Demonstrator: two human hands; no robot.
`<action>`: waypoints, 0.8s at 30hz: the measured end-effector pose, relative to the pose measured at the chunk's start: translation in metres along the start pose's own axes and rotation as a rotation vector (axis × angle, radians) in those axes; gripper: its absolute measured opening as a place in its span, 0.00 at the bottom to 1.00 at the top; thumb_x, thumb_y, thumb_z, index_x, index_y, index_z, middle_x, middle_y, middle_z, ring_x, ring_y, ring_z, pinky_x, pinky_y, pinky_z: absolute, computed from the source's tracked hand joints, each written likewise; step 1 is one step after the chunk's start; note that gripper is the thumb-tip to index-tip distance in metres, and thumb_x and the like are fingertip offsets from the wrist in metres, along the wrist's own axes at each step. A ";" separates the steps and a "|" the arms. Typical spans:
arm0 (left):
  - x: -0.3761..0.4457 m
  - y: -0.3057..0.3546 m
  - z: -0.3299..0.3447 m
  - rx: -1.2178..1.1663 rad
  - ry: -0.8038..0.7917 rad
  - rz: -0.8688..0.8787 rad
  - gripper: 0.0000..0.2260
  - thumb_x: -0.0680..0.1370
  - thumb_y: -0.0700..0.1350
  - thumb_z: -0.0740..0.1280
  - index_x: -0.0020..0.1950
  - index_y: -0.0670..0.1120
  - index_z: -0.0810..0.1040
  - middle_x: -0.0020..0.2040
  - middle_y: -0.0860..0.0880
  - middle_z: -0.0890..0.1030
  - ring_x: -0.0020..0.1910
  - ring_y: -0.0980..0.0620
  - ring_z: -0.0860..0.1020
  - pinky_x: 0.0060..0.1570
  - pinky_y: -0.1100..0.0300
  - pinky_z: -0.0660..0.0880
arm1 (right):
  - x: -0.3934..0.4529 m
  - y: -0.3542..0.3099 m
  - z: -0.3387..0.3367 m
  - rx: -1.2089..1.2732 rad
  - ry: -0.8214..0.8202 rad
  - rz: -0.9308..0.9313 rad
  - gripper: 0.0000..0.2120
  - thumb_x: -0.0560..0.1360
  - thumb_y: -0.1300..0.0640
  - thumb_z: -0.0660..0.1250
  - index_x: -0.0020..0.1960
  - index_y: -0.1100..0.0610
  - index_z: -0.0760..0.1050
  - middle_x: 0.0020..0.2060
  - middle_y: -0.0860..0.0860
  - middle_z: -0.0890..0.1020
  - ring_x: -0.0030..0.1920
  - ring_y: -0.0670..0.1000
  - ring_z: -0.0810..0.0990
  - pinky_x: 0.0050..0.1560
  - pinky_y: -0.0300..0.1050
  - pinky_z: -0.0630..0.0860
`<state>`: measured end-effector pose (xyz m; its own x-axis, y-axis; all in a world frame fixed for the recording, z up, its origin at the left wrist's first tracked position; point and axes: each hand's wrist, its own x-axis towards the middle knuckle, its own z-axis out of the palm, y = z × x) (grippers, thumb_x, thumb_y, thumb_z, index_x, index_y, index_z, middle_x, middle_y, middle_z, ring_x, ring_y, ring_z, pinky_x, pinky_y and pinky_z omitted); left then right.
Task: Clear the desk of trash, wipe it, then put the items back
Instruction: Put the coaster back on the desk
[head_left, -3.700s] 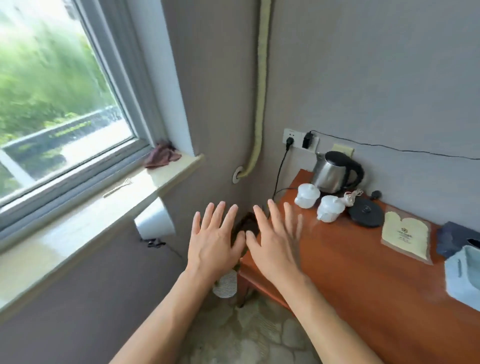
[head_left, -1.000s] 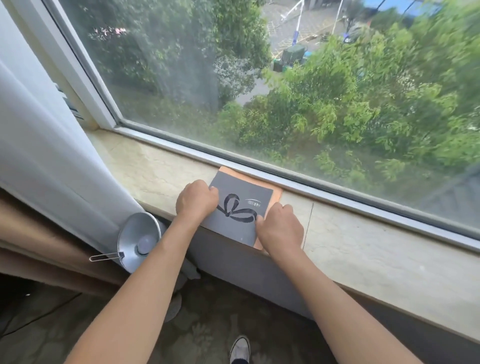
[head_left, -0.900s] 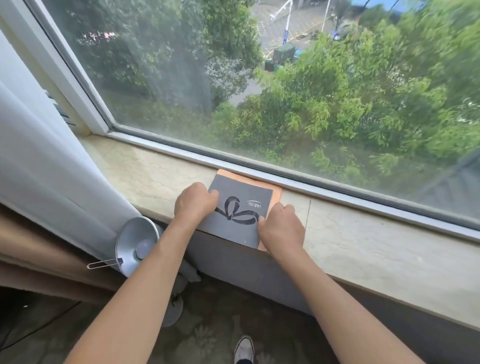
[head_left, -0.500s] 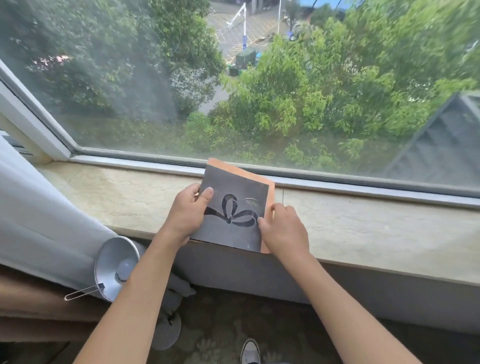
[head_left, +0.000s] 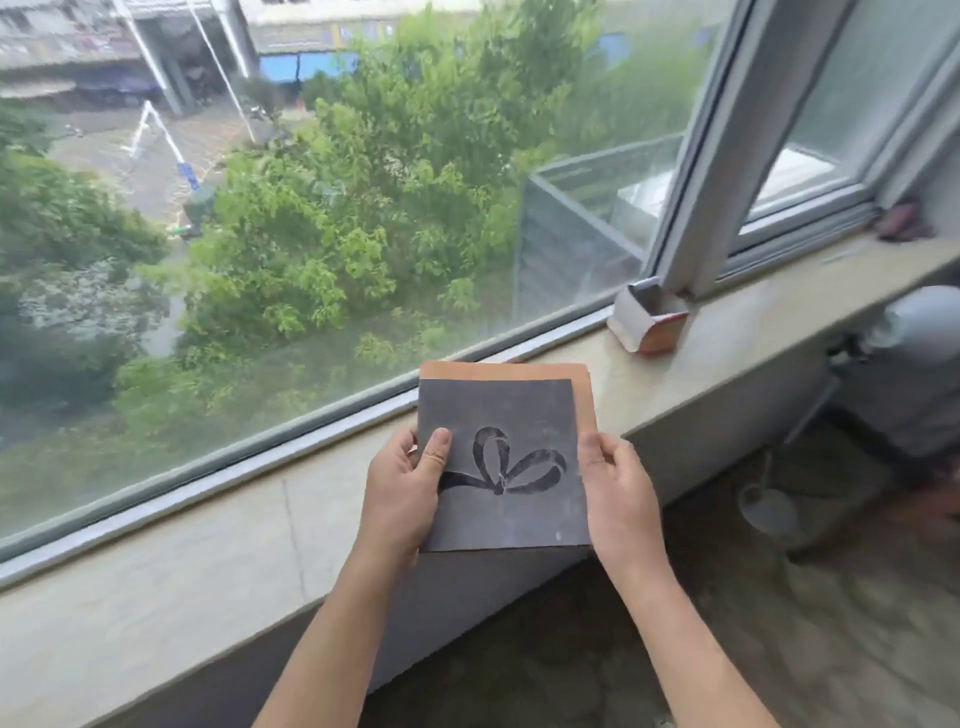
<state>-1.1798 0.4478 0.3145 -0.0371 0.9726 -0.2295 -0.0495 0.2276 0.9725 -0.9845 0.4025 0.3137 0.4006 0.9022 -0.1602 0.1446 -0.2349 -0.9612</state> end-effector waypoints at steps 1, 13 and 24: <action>0.001 0.002 0.028 0.016 -0.044 0.006 0.09 0.85 0.46 0.65 0.62 0.45 0.80 0.51 0.44 0.88 0.50 0.41 0.86 0.49 0.44 0.83 | 0.004 0.002 -0.024 0.009 0.068 -0.010 0.13 0.81 0.37 0.59 0.56 0.45 0.74 0.46 0.42 0.83 0.45 0.40 0.82 0.37 0.33 0.77; -0.020 -0.002 0.338 0.208 -0.459 0.135 0.09 0.84 0.48 0.67 0.60 0.46 0.81 0.52 0.49 0.88 0.52 0.48 0.86 0.51 0.50 0.83 | 0.050 0.060 -0.303 0.133 0.650 -0.019 0.04 0.80 0.53 0.69 0.50 0.43 0.78 0.39 0.48 0.86 0.40 0.55 0.84 0.40 0.56 0.80; -0.071 -0.052 0.579 0.375 -0.796 0.273 0.09 0.83 0.49 0.68 0.62 0.52 0.80 0.52 0.59 0.85 0.50 0.65 0.83 0.45 0.70 0.78 | 0.037 0.137 -0.490 0.096 1.091 0.189 0.09 0.80 0.47 0.68 0.59 0.44 0.79 0.42 0.42 0.86 0.39 0.43 0.83 0.38 0.41 0.75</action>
<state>-0.5964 0.3944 0.3033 0.7050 0.7086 -0.0307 0.1922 -0.1493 0.9699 -0.5070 0.2262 0.2866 0.9968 0.0414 -0.0678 -0.0546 -0.2634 -0.9632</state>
